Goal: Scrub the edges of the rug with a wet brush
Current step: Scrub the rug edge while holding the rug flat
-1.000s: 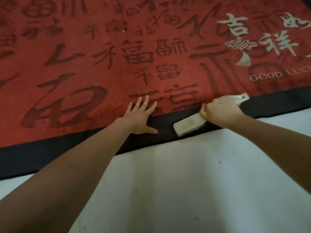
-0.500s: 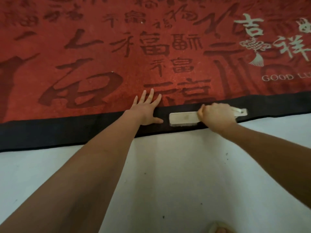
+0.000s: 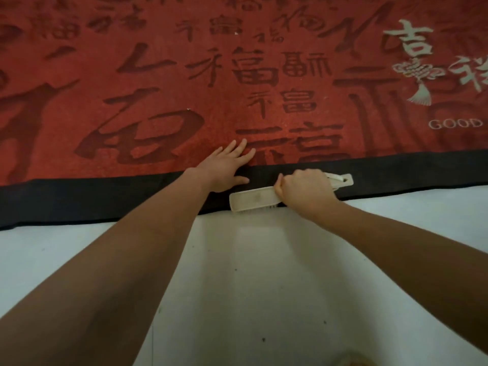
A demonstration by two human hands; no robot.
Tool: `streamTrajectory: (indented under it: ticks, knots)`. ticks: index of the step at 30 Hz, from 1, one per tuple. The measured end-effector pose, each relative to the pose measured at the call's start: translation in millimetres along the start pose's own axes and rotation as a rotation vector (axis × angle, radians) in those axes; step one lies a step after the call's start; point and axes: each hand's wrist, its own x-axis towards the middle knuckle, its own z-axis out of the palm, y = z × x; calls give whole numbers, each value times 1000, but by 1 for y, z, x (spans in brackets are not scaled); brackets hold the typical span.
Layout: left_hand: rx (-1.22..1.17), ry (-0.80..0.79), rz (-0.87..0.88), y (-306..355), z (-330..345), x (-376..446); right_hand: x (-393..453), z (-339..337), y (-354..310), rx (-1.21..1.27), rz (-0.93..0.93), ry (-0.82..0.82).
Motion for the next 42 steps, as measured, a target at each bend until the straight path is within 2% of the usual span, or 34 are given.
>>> streamTrajectory:
  ticks: [2,5,9,11,13,16,17,19,21,22,23,25,27,29,30,32,33,36,38,39,41,42]
  knots:
    - [-35,-13,-13,2,-2,-1,-5,-4,31,-105,-30,-34]
    - [-67,-41,-18,6,-3,-3,-28,-7,62,-211,54,-171]
    - [-72,-8,-30,7,-1,-3,1,-21,-13,56,77,-20]
    - [-69,11,-36,7,1,-5,12,-16,-14,24,19,96]
    - [-71,18,-33,8,1,-5,-4,-16,19,3,2,6]
    - [-49,35,-49,10,4,-3,-31,0,47,-196,44,-123]
    - [-49,43,-56,9,4,-3,-28,-4,36,-165,68,-113]
    - [-43,28,-58,12,1,-2,-13,-19,-13,56,46,-5]
    - [-38,5,-66,16,-1,-3,4,-26,-69,112,-84,48]
    - [-46,3,-72,14,-3,-6,7,-32,-77,109,-160,31]
    - [-70,1,-76,11,-5,-9,6,-35,-68,81,-160,41]
    - [-135,19,-134,-8,-4,-22,-2,-27,-22,-7,-57,-38]
    - [-153,44,-273,-34,5,-43,-16,-23,12,-111,56,-90]
    - [-157,29,-337,-48,12,-58,-10,-19,-10,-45,112,-103]
    - [-169,27,-335,-49,15,-62,-2,-24,-35,74,125,-132]
    - [-191,37,-326,-48,17,-60,16,-35,-67,170,105,64]
    - [-197,44,-331,-48,16,-61,18,-40,-66,137,63,67]
    - [-194,28,-333,-48,15,-60,-2,-26,-19,-31,-9,-65]
    - [-184,19,-344,-48,16,-58,-17,-25,-7,-163,30,-134]
    - [-186,14,-351,-46,15,-59,-12,-28,-19,-150,64,-150]
    - [-187,9,-347,-45,12,-57,9,-31,-59,101,120,-53]
    - [-185,7,-348,-46,12,-58,21,-28,-76,196,128,73]
